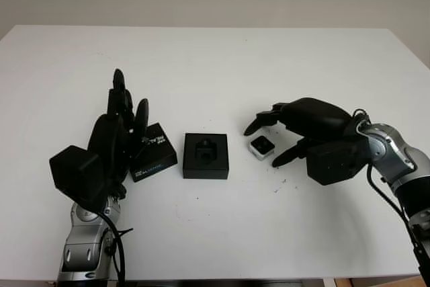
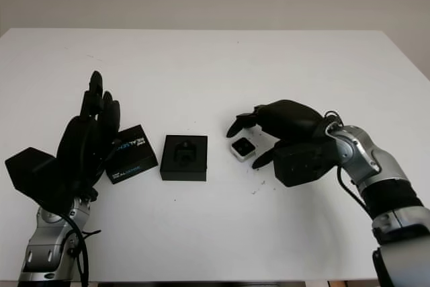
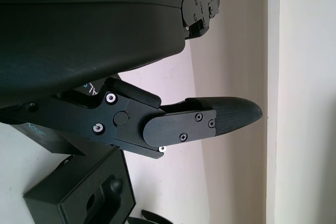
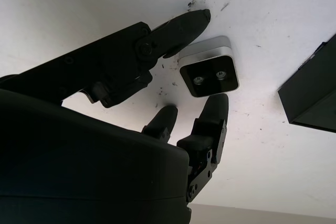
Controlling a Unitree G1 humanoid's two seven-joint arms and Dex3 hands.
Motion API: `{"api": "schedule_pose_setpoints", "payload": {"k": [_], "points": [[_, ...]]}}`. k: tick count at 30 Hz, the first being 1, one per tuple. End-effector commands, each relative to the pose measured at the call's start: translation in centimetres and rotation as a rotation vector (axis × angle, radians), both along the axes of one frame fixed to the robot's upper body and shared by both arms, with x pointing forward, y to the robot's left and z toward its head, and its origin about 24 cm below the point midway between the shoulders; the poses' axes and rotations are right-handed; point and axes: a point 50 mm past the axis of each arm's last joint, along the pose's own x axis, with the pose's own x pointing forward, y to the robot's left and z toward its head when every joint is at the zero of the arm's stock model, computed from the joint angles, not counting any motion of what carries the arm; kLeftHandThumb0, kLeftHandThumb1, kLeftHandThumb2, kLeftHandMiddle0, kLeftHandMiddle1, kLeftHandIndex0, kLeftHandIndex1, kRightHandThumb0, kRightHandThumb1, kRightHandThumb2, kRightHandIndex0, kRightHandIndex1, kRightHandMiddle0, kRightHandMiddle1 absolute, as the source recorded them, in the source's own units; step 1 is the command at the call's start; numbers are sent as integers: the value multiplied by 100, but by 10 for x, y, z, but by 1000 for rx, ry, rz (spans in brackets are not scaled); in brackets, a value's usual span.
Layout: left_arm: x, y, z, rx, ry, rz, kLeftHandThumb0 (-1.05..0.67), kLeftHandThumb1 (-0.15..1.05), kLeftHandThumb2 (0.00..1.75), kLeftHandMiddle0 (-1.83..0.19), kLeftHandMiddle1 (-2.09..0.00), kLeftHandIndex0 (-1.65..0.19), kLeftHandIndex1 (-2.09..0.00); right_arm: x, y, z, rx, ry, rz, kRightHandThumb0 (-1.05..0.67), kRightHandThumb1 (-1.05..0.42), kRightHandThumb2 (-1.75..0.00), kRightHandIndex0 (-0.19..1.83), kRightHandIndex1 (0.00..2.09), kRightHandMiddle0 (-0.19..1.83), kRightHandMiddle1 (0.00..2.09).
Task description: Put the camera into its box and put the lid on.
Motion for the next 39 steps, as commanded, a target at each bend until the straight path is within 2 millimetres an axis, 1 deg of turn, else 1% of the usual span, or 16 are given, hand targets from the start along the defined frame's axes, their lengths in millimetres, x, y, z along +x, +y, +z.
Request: {"api": "schedule_pose_setpoints", "payload": {"k": [1,7,14,19,24,28,31,32,35,36,37,38,39], "points": [[1,1,3,7,-16,-5,-74,105,54,19,0,19,0,0,0,-4,-7,5,1,-41,-82,-5,25,109,31,98],[0,1,3,7,-16,-5,-74,105,54,19,0,19,0,1,-1,-11,28,9,-5,-40,-83,-6,27,116,32,103],[0,2,3,3,-14,-2,-74,105,53,19,0,19,0,2,-1,-15,25,9,-15,-38,-84,-6,28,120,34,106],[-1,2,2,-1,-13,-5,-75,105,52,19,0,19,0,1,-2,-19,30,-6,-8,-32,-87,-6,36,118,43,104],[-1,2,3,6,-14,-2,-74,105,53,19,0,19,0,1,-4,-22,32,15,-27,-27,-94,-7,39,119,48,108],[-1,2,3,9,-15,-2,-74,105,54,19,0,19,0,4,-6,-25,39,64,-76,-28,-98,-6,33,123,44,116],[-1,2,2,5,-14,-4,-74,105,54,19,0,19,0,5,-8,-27,67,93,-109,-28,-98,-5,31,127,46,119],[-1,2,2,5,-15,-4,-74,105,54,19,0,19,0,5,-9,-27,76,99,-119,-29,-97,-5,26,126,46,120],[-1,2,2,8,-14,-1,-75,105,53,19,0,19,0,5,-10,-29,91,108,-133,-30,-97,-5,18,116,41,128],[-1,2,2,8,-15,-4,-75,105,54,19,0,19,0,5,-10,-29,95,115,-143,-31,-97,-5,16,107,38,132],[-1,2,2,9,-15,-5,-75,105,54,19,0,19,0,6,-11,-31,117,132,-166,-31,-98,-5,17,95,36,135],[-1,1,2,6,-12,-6,-74,105,54,19,0,19,0,7,-11,-32,143,146,-190,-32,-98,-5,19,78,34,137],[-2,1,2,7,-12,-4,-74,105,54,19,0,19,0,8,-11,-33,170,161,-217,-33,-99,-5,25,55,33,139]]}}
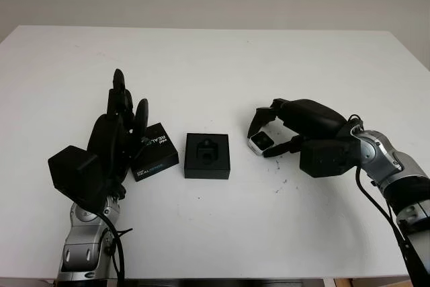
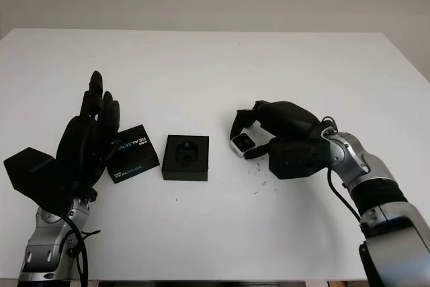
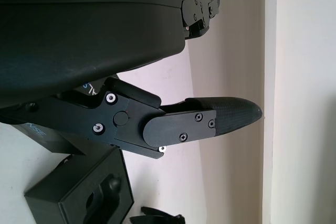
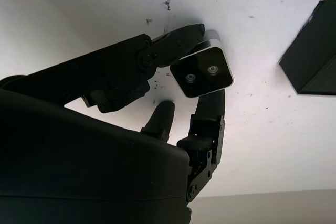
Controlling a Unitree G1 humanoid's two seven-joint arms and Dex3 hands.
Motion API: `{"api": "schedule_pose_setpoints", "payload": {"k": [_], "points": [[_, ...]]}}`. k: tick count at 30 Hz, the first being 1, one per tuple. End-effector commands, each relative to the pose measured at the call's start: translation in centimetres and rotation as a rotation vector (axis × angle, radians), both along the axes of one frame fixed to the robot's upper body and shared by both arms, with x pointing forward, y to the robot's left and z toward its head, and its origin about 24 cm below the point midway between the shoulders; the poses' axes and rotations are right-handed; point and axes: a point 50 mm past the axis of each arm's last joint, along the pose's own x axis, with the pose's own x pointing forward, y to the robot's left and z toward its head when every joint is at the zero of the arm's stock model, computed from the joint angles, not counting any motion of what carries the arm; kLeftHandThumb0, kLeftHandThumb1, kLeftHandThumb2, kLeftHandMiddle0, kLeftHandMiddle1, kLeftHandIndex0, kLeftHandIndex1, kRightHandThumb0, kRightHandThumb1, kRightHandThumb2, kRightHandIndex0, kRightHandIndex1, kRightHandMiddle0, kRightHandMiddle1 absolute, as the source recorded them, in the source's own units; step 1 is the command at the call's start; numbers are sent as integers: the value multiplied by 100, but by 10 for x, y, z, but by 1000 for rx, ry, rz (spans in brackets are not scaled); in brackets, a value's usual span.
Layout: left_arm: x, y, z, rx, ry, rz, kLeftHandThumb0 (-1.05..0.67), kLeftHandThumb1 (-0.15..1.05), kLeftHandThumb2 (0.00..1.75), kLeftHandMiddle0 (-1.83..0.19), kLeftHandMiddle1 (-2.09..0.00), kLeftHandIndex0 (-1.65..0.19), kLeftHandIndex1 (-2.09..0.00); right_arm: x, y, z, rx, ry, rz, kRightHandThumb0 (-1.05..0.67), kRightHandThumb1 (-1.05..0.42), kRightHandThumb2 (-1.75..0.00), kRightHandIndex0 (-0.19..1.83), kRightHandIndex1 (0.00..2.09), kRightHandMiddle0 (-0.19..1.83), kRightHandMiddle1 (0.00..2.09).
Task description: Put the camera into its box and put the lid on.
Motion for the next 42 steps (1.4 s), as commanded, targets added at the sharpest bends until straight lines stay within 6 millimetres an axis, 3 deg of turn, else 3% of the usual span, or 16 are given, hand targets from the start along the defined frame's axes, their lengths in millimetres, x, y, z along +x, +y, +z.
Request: {"api": "schedule_pose_setpoints", "payload": {"k": [1,9,24,35,42], "points": [[-1,0,1,12,-10,2,-74,105,54,19,0,19,0,-4,-8,-19,25,89,-76,-34,-99,-5,28,44,32,141],[-2,-1,1,8,-10,2,-74,105,53,19,0,19,0,-1,-6,-16,220,133,-196,-35,-101,-6,26,16,19,158],[-3,-6,-2,-15,-16,12,-72,105,53,19,0,19,0,-22,19,19,481,117,-224,-39,-103,-5,25,8,12,175],[-1,-15,-1,-28,-20,18,-71,105,53,19,0,19,-1,-31,46,56,521,134,-158,-35,-101,-5,30,9,14,180],[0,-20,0,-30,-25,5,-69,105,56,19,0,19,0,-23,63,58,447,199,-127,-36,-100,-5,35,10,18,177]]}}
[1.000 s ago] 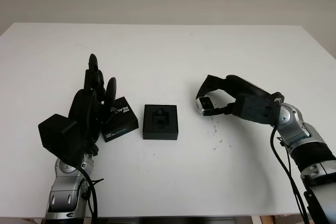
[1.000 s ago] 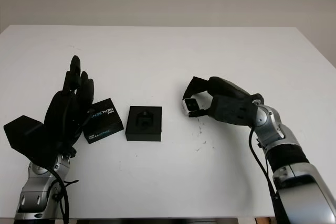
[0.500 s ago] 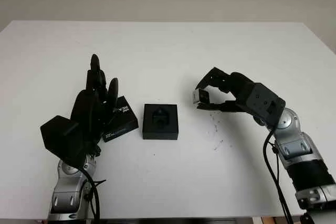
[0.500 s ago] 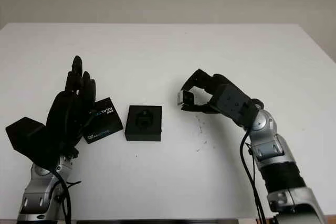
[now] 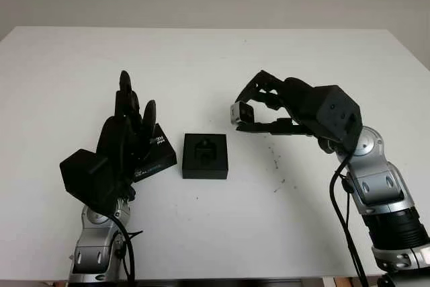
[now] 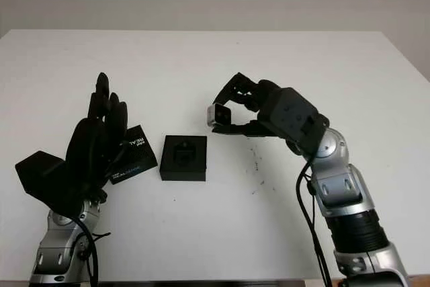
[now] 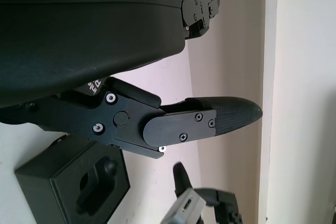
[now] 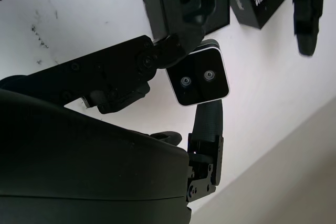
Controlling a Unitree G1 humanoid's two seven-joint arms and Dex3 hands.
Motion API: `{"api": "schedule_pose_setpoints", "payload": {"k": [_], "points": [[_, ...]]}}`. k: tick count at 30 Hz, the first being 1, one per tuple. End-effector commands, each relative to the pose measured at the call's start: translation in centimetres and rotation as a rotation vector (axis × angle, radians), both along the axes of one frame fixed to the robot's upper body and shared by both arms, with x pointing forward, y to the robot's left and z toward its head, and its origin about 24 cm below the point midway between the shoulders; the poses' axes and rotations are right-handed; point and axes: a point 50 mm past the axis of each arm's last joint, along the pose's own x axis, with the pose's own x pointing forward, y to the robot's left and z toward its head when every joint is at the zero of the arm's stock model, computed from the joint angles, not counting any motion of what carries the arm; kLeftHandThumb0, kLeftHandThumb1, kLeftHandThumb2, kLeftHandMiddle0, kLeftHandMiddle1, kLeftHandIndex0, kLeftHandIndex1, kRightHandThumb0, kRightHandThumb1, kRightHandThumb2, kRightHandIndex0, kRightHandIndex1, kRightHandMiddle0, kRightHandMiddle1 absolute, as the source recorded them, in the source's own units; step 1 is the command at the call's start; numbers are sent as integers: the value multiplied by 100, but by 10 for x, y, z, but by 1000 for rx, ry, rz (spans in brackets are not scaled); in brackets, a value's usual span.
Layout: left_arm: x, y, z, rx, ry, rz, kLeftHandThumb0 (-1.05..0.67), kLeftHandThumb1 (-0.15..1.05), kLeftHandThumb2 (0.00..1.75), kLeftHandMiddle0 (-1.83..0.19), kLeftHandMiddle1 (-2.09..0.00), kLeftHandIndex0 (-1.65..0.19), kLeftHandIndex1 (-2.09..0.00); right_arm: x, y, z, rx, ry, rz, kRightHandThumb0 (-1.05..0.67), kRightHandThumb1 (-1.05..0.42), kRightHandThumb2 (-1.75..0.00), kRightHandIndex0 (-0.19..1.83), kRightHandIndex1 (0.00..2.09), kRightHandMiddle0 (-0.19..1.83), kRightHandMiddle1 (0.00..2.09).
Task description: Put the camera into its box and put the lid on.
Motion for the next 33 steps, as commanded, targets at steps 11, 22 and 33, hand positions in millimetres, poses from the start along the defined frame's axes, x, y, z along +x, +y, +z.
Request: {"api": "schedule_pose_setpoints", "payload": {"k": [11,22,33], "points": [[2,-9,4,-14,-23,2,-69,105,57,19,0,19,0,2,25,-10,81,112,-16,-42,-103,-6,34,9,12,195],[4,-11,6,-17,-33,9,-69,105,57,19,0,19,0,-10,40,-21,146,186,-21,-40,-103,-5,33,9,14,201],[5,-15,7,-25,-35,13,-70,105,56,19,0,19,0,-19,43,-25,76,157,26,-41,-102,-5,33,9,19,195]]}}
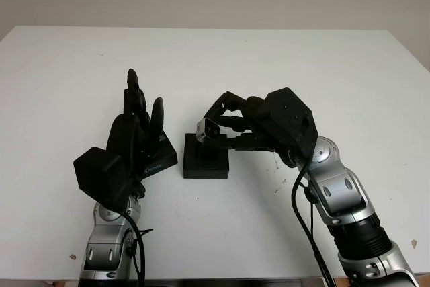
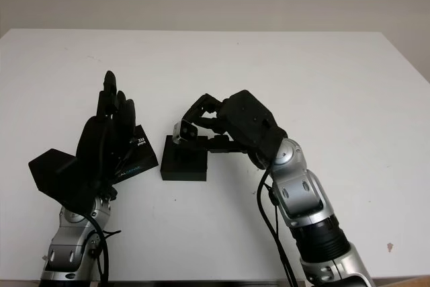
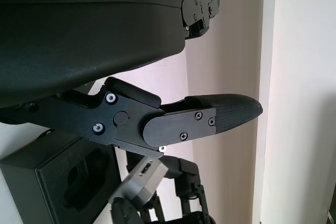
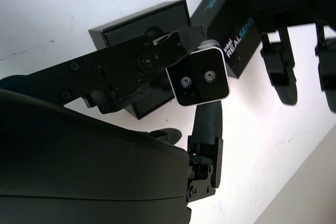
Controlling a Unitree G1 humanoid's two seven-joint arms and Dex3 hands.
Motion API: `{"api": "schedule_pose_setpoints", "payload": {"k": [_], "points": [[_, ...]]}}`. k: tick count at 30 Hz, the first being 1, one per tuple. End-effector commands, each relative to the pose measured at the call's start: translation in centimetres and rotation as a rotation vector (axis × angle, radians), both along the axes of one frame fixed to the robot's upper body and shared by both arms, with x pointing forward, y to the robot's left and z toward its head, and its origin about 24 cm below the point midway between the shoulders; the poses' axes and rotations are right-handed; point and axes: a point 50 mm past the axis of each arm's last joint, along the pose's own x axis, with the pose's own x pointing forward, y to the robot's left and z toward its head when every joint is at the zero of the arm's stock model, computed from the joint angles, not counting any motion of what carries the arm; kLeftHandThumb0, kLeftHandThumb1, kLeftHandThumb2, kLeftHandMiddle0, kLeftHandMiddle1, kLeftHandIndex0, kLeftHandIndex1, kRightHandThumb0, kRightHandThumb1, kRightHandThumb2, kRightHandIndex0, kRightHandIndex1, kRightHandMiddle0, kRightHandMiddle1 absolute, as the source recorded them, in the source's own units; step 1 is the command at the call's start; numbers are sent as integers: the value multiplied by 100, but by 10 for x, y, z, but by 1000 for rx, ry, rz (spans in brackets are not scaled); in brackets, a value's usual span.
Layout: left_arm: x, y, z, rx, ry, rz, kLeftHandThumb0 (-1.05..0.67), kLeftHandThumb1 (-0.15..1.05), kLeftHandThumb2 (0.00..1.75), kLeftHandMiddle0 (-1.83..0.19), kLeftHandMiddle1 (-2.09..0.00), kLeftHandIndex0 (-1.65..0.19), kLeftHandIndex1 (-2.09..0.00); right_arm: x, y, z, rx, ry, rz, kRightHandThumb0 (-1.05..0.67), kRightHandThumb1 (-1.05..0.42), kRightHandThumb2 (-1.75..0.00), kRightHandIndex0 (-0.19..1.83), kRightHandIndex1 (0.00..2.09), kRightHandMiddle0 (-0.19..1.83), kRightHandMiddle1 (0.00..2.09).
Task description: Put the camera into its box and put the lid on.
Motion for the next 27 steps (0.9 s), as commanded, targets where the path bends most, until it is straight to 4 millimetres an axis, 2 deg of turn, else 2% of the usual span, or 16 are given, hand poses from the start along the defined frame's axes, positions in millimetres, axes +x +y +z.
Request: {"api": "schedule_pose_setpoints", "payload": {"k": [1,10,19,27], "points": [[2,-3,5,-4,-26,-5,-70,105,56,19,0,19,0,0,-2,0,-27,-18,13,-42,-102,-5,33,9,20,195],[2,-4,5,-6,-24,0,-70,105,56,19,0,19,0,5,-3,-4,-77,-20,41,-41,-102,-5,34,9,21,201],[1,-4,5,-8,-27,-1,-71,105,55,19,0,19,0,8,-8,-9,-120,-26,43,-41,-101,-5,34,9,21,196],[1,-5,4,-15,-23,-8,-70,105,56,19,0,19,0,7,-4,-13,-122,-11,53,-38,-102,-6,34,9,16,196]]}}
